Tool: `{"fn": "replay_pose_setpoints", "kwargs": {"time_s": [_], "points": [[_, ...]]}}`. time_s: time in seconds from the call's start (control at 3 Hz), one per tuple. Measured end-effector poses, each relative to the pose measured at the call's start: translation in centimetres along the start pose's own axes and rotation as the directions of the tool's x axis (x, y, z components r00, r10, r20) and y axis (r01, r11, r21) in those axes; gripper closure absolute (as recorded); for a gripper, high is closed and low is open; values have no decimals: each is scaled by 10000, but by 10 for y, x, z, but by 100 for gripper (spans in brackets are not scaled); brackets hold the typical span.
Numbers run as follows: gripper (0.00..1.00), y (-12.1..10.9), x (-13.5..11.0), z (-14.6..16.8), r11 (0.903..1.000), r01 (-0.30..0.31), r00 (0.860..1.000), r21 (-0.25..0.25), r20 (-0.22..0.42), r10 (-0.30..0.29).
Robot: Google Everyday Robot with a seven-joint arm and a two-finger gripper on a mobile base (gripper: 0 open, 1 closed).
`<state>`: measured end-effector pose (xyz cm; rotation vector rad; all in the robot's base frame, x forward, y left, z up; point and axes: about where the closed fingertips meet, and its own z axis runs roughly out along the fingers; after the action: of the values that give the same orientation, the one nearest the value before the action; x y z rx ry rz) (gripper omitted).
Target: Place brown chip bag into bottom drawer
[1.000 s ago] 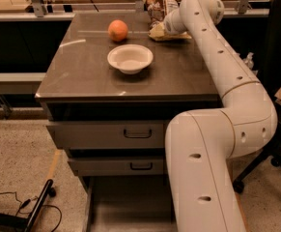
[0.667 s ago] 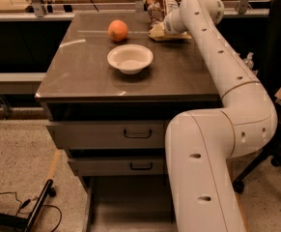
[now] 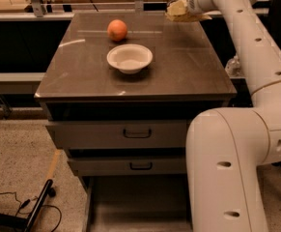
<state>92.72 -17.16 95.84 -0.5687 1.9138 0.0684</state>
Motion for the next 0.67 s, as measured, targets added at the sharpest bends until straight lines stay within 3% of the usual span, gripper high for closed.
{"fn": "replay_pose_setpoints", "kwargs": {"time_s": [0.67], "points": [[100, -41, -25, -90, 9995, 68, 9974, 299, 710, -89]]}}
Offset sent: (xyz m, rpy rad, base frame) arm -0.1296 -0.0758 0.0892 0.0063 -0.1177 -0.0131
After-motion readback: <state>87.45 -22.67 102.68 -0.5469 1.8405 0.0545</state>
